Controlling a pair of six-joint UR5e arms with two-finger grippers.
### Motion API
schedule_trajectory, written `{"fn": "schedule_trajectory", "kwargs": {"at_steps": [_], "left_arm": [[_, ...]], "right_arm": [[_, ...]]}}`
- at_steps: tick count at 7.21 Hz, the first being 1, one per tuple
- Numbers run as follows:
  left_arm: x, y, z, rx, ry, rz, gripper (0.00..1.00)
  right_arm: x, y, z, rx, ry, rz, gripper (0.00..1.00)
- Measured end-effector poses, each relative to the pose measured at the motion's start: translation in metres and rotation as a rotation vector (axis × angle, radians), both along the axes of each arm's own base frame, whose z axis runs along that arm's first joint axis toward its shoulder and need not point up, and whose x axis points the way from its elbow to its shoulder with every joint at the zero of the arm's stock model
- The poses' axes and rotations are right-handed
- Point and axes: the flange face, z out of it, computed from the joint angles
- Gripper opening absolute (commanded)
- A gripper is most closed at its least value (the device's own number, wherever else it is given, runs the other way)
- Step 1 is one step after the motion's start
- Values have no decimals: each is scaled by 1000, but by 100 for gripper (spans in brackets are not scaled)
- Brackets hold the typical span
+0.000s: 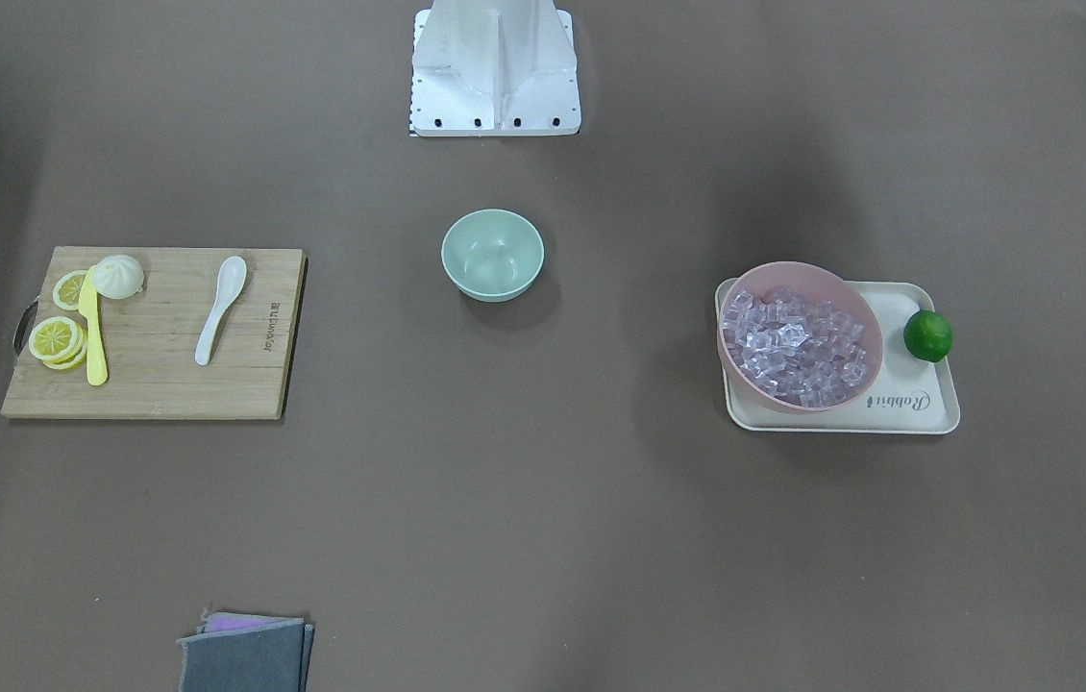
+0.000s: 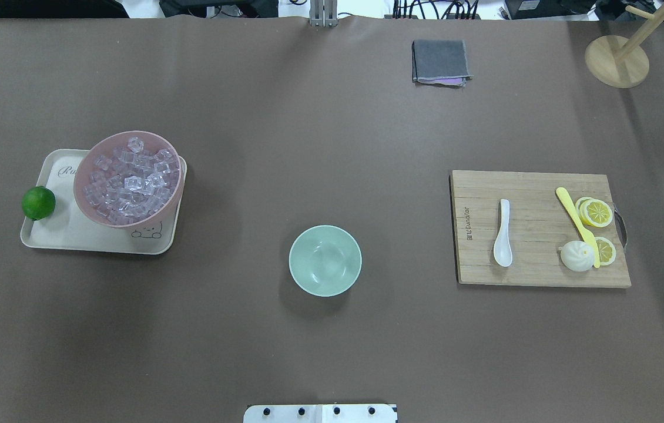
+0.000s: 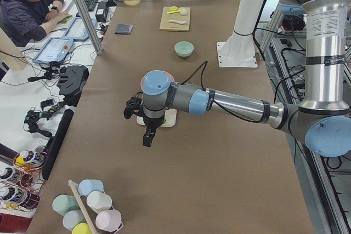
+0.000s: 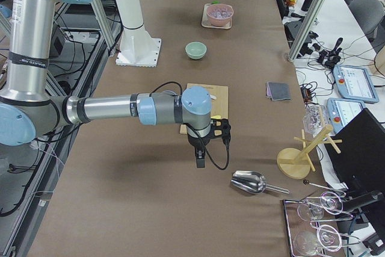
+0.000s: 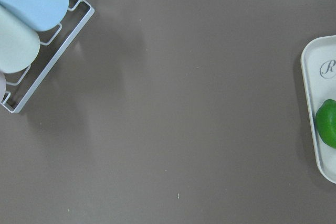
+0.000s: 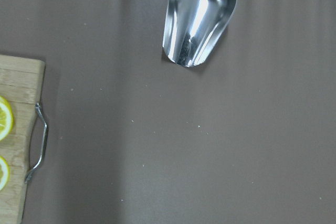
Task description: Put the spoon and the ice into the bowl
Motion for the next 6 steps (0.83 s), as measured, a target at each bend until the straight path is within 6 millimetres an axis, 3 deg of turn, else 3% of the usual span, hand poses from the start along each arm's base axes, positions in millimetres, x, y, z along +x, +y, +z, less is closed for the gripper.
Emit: {"fn": "schedule_trajectory", "kwargs": {"at_steps": [1,3,6], "left_arm": [[0,-6,-4,87,3,-1,99],[1,-13,-9,207,13,0,99],[5,-16,-28,310,32,-7,99]], "right_arm": [[0,-4,-23,47,1,2,100],[1,-14,-48,105,1,4,100],[0,-22,-42,237,-2,11,100]]}}
